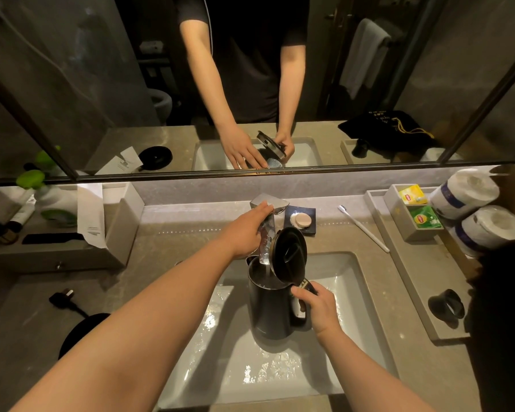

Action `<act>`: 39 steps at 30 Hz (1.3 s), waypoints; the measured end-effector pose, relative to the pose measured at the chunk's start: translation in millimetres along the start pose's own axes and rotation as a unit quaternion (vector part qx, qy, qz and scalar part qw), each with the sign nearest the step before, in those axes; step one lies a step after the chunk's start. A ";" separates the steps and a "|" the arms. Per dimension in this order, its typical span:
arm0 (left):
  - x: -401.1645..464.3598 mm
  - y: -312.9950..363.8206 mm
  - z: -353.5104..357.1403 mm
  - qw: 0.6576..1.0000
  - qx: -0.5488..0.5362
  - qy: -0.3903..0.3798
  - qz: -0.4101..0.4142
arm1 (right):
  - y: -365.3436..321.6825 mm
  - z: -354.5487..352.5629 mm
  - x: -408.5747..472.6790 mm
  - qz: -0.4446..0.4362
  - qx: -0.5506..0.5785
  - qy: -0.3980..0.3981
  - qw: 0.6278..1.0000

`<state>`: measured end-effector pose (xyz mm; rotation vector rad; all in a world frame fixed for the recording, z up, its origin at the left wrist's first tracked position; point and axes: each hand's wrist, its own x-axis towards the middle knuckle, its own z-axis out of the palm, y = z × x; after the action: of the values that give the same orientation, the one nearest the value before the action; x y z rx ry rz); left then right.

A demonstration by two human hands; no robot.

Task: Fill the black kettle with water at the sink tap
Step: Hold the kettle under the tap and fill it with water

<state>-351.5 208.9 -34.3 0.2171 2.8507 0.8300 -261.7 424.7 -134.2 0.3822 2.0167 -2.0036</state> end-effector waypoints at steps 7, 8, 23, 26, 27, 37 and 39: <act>-0.6 0.9 -0.7 1.000 0.002 0.003 0.000 | -1.6 0.2 0.2 0.002 0.005 -0.007 1.000; -0.5 1.1 -0.8 1.000 0.002 0.003 0.001 | -1.8 0.2 0.3 0.004 0.006 -0.008 1.000; -0.3 2.5 0.2 1.000 -0.010 0.002 -0.009 | -2.7 -2.1 1.5 0.007 0.015 -0.008 1.000; 1.1 2.8 -0.1 1.000 -0.006 0.009 -0.004 | -3.3 -3.0 1.6 0.008 0.016 -0.008 1.000; 1.6 2.9 -0.2 1.000 -0.005 0.011 -0.003 | -3.5 -3.0 1.8 0.009 0.017 -0.007 1.000; 2.1 0.8 -1.9 1.000 0.017 0.009 -0.005 | -4.1 -3.9 3.1 0.007 0.010 -0.004 1.000; 1.8 1.8 -2.2 1.000 0.017 0.009 -0.005 | -4.8 -3.3 2.8 0.007 0.011 -0.006 1.000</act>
<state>-353.6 209.5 -31.7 0.1996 2.8815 0.7869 -266.1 428.0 -130.8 0.3864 1.9811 -2.0172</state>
